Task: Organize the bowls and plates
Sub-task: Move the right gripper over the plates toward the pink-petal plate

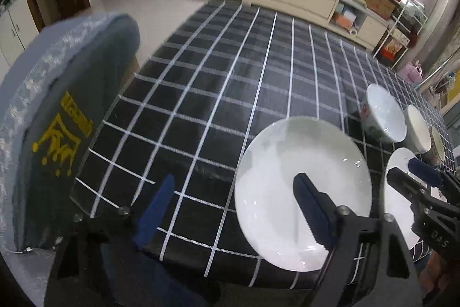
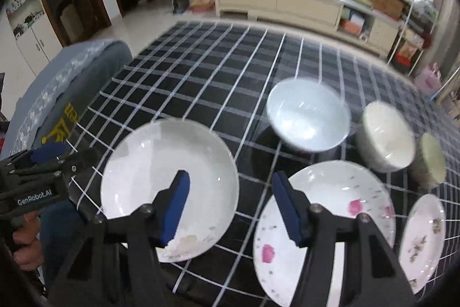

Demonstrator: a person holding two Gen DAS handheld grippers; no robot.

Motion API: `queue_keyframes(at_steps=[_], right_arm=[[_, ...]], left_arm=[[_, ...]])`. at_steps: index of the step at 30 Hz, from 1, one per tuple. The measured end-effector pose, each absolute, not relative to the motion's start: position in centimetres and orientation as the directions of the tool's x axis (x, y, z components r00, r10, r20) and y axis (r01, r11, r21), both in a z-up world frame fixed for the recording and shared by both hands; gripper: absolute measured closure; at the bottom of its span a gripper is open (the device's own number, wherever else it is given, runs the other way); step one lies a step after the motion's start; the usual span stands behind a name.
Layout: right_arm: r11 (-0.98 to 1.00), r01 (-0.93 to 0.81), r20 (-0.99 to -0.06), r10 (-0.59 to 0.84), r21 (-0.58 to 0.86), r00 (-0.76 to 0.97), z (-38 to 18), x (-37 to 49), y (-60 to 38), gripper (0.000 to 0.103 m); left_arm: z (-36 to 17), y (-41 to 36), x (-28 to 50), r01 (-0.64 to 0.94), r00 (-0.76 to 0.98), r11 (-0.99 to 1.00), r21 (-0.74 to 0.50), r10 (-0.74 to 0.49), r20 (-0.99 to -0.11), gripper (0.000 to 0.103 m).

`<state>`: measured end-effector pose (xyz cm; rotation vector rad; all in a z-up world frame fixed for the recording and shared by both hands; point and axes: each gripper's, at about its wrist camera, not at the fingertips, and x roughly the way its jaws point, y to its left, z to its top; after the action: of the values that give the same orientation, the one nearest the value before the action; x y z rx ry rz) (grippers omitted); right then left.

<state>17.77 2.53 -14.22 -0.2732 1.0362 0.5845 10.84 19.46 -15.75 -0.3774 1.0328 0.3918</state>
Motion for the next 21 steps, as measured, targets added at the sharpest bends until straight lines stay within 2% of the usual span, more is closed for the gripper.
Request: queue_keyframes(at_steps=[4,5,12,13,14,16,21], right_arm=[[0.826,-0.561,-0.898,0.287,0.056,0.333,-16.3,18.7,3.0,0.040],[0.823,-0.565,-0.902,0.292,0.067,0.319,-16.7,18.8,3.0,0.041],[0.812,-0.578,-0.929,0.269,0.076,0.255,-18.7,18.8,3.3,0.065],[0.814,-0.576,-0.933,0.264,0.080,0.243,-19.0,18.8,3.3,0.073],[0.818,-0.568,-0.935,0.265,0.088,0.236,-19.2,18.9,3.1,0.075],[0.824,-0.558,-0.934,0.270,0.097,0.236,-19.3,18.9,3.0,0.079],[0.833,-0.544,-0.934,0.266,0.099,0.238,-19.4,18.6,2.5,0.084]], left_arm=[[-17.3,20.2,11.0,-0.480,0.420,0.867,-0.137,0.090,-0.903,0.030],[-17.6,20.3,11.1,-0.478,0.411,0.867,-0.142,0.078,-0.908,0.035],[-19.3,20.7,11.2,-0.474,0.373,0.867,-0.154,0.039,-0.927,0.040],[-19.6,20.8,11.2,-0.475,0.371,0.866,-0.157,0.035,-0.928,0.047],[-19.7,20.9,11.1,-0.479,0.367,0.864,-0.157,0.035,-0.930,0.050],[-19.8,20.7,11.2,-0.475,0.361,0.867,-0.148,0.038,-0.932,0.053],[-19.9,20.6,11.2,-0.451,0.361,0.877,-0.165,0.010,-0.932,0.073]])
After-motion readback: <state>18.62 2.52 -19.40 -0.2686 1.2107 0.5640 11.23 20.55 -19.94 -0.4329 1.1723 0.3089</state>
